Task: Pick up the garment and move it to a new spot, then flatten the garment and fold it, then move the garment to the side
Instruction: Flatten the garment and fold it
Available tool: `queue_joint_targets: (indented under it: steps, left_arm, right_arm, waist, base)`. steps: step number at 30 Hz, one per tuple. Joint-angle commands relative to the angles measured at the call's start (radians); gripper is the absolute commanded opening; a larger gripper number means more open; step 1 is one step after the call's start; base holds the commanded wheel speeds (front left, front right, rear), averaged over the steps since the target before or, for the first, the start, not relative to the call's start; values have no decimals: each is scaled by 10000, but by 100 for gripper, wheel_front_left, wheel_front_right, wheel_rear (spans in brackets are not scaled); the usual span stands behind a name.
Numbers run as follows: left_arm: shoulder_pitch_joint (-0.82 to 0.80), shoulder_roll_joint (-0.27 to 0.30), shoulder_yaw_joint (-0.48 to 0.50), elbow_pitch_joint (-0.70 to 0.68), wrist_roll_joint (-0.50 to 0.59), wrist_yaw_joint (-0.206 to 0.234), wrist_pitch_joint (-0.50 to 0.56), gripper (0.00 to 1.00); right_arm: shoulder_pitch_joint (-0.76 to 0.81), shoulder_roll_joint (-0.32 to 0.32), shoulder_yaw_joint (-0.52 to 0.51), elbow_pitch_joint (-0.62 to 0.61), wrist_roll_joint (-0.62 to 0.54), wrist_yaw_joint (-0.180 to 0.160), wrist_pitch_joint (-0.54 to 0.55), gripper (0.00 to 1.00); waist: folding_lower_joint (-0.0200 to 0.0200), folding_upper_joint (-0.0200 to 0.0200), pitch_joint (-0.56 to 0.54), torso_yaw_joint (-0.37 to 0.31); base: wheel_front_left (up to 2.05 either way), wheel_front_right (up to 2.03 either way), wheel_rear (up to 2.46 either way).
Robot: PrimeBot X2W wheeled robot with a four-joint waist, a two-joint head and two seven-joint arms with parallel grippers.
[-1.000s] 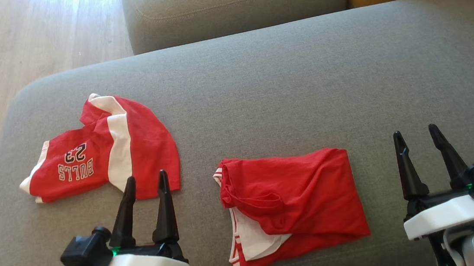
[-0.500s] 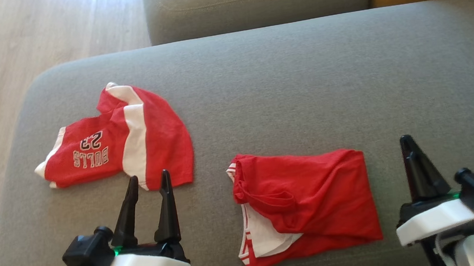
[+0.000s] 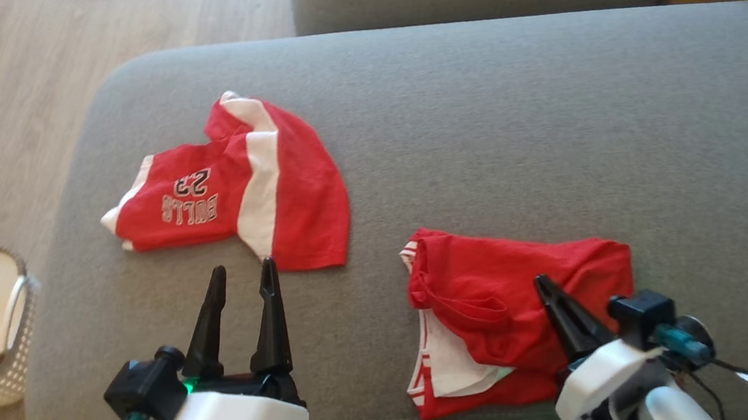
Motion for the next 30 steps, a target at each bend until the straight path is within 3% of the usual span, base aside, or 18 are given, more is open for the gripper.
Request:
queue_joint_targets:
  steps: [1,13,24,30]
  left_arm:
    - [-503,-32,217,-330,50,-11,-53,100]
    - [-592,-32,231,-352,36,-49,-53,100]
    - [-601,-32,207,-422,-95,93,-53,100]
    - [-636,-32,260,-439,-102,112,-53,100]
  right_arm:
    - [-561,-15,372,80,72,71,-5,0]
    - [-1306,-15,1016,2391,663,71,467,0]
    - [-1082,-15,3038,1779,1511,71,691,0]
    - [-954,-15,3573,1618,1809,71,1117,0]
  waist:
    - [0,0,143,283]
    - [0,0,337,995]
    - [0,0,197,889]
    - [0,0,226,839]
  base:
    - [0,0,0]
    - [0,0,0]
    - [0,0,0]
    - [0,0,0]
